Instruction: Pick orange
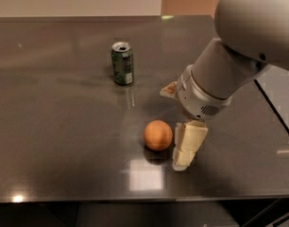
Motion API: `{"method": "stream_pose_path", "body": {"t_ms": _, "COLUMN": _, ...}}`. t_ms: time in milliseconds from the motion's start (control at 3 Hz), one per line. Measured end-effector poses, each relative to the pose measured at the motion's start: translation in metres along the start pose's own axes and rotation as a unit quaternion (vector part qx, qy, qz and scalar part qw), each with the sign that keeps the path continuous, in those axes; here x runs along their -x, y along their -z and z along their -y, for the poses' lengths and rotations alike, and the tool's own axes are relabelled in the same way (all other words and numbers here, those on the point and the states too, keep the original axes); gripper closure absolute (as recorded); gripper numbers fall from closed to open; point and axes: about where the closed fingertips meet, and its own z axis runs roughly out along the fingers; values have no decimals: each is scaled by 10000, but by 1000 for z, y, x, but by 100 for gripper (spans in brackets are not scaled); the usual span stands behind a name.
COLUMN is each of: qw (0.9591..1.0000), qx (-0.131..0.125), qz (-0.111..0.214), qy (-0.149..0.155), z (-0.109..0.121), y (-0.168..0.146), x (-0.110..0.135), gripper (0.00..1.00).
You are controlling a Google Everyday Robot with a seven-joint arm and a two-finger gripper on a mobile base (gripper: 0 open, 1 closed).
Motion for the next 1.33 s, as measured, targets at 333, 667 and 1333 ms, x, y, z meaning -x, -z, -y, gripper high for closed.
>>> {"method": "stream_pose_path", "body": {"t_ms": 333, "qw": 9999, "qx": 103, "qz": -78, "qy": -10, "z": 0, "y": -24, "x": 0, "gripper": 0}}
{"method": "stream_pose_path", "body": {"t_ms": 667, "qw": 9998, "qx": 155, "qz": -76, "qy": -15, "z": 0, "y": -33, "x": 4, "gripper": 19}}
{"method": "stream_pose_path", "body": {"t_ms": 1333, "qw": 9998, "qx": 132, "qz": 28, "qy": -124, "z": 7, "y": -27, "x": 7, "gripper": 65}}
